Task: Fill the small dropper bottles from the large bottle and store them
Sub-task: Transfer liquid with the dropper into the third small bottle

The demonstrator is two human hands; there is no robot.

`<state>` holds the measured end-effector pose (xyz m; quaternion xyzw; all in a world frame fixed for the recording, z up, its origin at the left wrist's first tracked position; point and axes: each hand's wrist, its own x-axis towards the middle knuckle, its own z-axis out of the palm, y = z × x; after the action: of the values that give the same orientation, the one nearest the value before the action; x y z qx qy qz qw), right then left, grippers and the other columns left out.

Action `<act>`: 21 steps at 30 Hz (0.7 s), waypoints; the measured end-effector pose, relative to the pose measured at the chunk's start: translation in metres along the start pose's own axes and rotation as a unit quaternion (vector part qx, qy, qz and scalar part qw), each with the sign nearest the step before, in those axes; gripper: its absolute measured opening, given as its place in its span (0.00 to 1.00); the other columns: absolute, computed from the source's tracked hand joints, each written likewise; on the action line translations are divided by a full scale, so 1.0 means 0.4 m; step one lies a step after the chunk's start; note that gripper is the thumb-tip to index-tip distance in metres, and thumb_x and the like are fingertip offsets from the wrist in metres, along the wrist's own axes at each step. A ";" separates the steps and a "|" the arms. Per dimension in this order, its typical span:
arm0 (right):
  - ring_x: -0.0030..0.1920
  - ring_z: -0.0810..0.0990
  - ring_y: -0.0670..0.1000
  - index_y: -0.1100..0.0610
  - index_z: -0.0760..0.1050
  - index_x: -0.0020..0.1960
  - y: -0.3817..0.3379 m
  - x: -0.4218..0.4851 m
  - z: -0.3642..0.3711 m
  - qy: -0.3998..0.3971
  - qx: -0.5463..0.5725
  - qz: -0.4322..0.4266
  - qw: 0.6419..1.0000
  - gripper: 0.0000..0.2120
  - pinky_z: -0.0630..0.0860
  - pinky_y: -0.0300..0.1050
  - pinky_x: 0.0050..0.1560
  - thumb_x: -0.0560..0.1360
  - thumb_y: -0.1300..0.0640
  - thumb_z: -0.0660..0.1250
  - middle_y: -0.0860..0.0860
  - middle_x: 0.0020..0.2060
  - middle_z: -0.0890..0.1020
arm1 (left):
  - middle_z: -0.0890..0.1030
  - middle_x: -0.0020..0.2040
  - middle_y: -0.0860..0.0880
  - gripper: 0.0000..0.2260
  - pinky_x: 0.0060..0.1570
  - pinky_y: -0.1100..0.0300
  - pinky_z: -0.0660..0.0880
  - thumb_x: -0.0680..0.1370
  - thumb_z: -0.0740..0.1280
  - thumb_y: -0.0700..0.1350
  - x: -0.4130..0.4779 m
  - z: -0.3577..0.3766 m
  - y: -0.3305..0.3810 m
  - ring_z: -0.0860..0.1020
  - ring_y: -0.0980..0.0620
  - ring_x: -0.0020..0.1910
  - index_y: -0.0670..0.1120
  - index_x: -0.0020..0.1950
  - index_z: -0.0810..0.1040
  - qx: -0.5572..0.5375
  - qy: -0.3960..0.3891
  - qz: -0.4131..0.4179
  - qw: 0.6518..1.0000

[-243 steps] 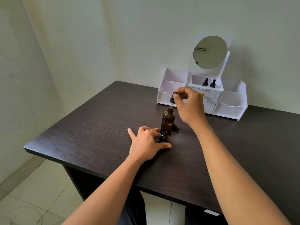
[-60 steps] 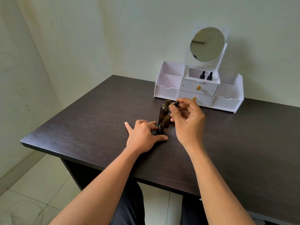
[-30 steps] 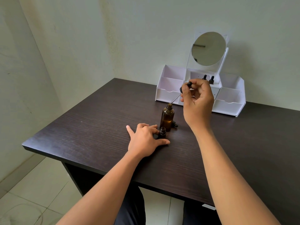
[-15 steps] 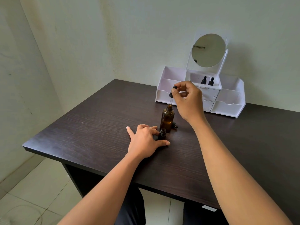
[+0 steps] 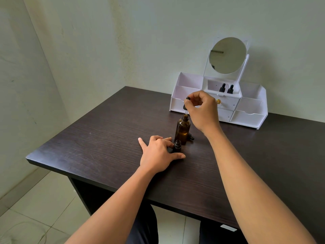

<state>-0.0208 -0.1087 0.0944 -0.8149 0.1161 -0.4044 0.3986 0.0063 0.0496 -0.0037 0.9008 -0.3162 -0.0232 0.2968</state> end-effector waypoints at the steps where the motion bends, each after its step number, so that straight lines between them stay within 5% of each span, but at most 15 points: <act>1: 0.45 0.81 0.47 0.56 0.79 0.47 0.001 0.000 0.000 -0.003 -0.001 0.002 1.000 0.01 0.76 0.35 0.47 0.76 0.60 0.69 0.49 0.43 0.83 | 0.71 0.72 0.59 0.28 0.70 0.28 0.34 0.69 0.68 0.71 0.001 0.001 -0.001 0.57 0.55 0.76 0.56 0.63 0.81 0.002 -0.001 0.000 1.000; 21: 0.44 0.80 0.46 0.54 0.80 0.48 0.025 -0.023 0.007 -0.023 0.004 0.040 0.999 0.02 0.76 0.36 0.45 0.76 0.60 0.70 0.46 0.41 0.82 | 0.72 0.72 0.59 0.28 0.70 0.28 0.34 0.69 0.68 0.71 0.003 0.004 -0.002 0.58 0.55 0.75 0.56 0.63 0.81 0.007 0.003 0.003 1.000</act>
<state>-0.0234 -0.1090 0.0807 -0.8170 0.1375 -0.3699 0.4204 0.0073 0.0486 -0.0055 0.9020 -0.3181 -0.0176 0.2914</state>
